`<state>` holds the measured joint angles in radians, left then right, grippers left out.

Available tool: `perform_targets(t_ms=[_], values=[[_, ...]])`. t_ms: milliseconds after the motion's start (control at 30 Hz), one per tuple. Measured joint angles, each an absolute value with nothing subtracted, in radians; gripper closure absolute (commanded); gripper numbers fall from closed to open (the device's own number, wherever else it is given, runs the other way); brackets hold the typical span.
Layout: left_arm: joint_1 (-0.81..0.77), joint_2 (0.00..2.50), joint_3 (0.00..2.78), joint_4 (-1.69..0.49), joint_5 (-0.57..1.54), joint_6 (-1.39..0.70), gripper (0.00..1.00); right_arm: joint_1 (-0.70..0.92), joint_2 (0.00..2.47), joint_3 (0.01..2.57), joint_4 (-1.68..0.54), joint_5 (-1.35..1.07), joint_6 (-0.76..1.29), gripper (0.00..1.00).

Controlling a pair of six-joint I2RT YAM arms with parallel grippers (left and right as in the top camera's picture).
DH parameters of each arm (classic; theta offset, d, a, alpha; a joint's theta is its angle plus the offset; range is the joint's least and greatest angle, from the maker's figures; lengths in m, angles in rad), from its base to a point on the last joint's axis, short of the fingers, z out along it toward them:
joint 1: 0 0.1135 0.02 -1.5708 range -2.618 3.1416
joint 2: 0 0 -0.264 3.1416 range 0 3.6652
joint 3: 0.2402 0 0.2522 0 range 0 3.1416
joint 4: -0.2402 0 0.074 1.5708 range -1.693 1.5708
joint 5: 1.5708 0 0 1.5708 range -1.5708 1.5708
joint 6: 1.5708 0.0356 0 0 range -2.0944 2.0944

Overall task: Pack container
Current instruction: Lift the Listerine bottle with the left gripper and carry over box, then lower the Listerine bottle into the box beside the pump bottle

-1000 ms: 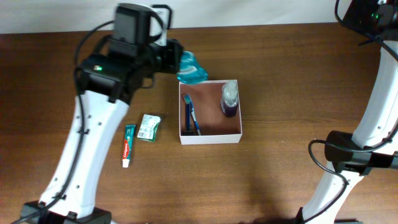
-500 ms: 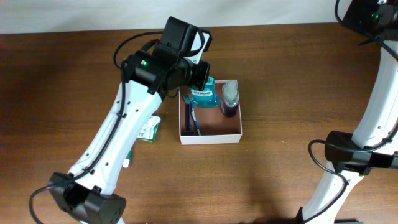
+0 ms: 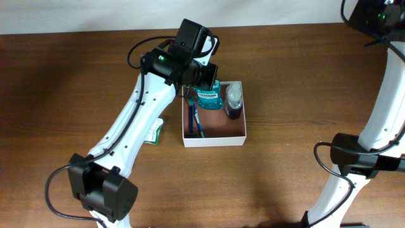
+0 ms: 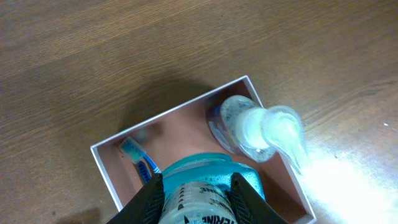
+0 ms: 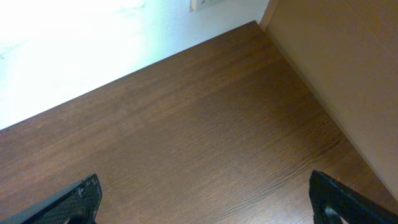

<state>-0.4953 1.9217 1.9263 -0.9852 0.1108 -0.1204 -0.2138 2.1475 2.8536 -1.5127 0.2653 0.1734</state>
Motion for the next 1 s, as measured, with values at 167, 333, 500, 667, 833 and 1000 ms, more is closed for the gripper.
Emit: perform_targets(t_ms=[167, 333, 500, 667, 833, 1000], values=[[-0.495, 1.939, 1.926, -0.960, 0.056, -0.147, 0.86, -0.214, 2.148, 2.854, -1.513, 0.265, 0.172, 0.02], [-0.495, 1.953, 1.926, -0.910, 0.030, -0.185, 0.86, -0.214, 2.148, 2.854, -1.513, 0.265, 0.173, 0.02], [-0.495, 1.982, 1.926, -0.881, 0.025, -0.205, 0.86, -0.214, 2.148, 2.854, -1.513, 0.265, 0.172, 0.02], [-0.497, 2.008, 1.926, -0.868, 0.025, -0.207, 0.86, -0.214, 2.148, 2.854, -1.513, 0.265, 0.173, 0.02], [-0.501, 2.035, 1.926, -0.847, 0.025, -0.207, 0.86, -0.214, 2.148, 2.854, -1.513, 0.265, 0.173, 0.02], [-0.511, 2.060, 1.926, -0.839, 0.022, -0.207, 0.86, -0.214, 2.148, 2.854, -1.513, 0.265, 0.173, 0.02]])
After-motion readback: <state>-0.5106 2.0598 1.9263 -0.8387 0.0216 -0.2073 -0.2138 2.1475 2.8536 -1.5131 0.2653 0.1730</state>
